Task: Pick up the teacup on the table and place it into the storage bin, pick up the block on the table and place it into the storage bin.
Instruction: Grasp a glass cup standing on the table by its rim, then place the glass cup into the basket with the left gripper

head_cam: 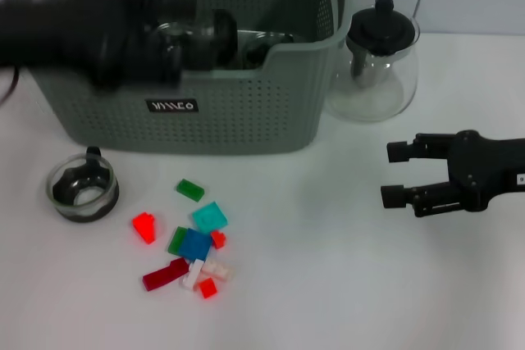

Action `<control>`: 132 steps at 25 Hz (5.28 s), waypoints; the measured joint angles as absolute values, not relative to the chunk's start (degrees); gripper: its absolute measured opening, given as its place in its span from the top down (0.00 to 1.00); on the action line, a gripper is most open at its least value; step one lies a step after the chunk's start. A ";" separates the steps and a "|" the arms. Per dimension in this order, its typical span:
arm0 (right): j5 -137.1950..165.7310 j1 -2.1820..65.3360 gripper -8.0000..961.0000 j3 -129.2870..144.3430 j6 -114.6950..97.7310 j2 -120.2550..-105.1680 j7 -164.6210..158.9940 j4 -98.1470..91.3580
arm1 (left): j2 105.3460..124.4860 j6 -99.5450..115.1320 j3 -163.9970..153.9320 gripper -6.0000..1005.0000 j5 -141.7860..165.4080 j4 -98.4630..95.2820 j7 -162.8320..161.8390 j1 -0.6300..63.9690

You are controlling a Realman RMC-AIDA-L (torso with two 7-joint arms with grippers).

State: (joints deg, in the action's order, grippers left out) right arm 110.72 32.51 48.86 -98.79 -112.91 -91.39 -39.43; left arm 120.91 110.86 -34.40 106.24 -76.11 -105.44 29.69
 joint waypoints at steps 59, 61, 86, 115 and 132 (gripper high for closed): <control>110.74 32.53 0.02 48.95 -97.76 -113.73 -91.32 -38.22 | 124.71 84.38 -60.00 0.52 163.30 -73.45 -110.93 26.99; 110.74 32.52 0.02 48.95 -97.81 -113.73 -91.31 -38.29 | 124.72 84.78 -59.81 0.61 162.96 -73.49 -111.53 26.99; 110.45 30.99 0.02 48.51 -99.71 -113.12 -90.87 -37.89 | 121.94 111.80 -40.38 0.95 117.24 -86.26 -128.37 37.00; 110.76 31.52 0.02 47.67 -98.98 -113.28 -92.46 -37.80 | 114.40 70.45 -54.74 0.94 153.12 -49.41 -138.59 58.29; 110.84 31.86 0.02 47.90 -98.64 -113.47 -91.94 -37.79 | 116.74 61.38 -57.71 0.93 156.26 -43.26 -139.24 58.62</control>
State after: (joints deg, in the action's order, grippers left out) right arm 110.84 31.86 47.90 -98.64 -113.47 -91.94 -37.79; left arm 116.74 61.38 -57.71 156.26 -43.26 -139.24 58.62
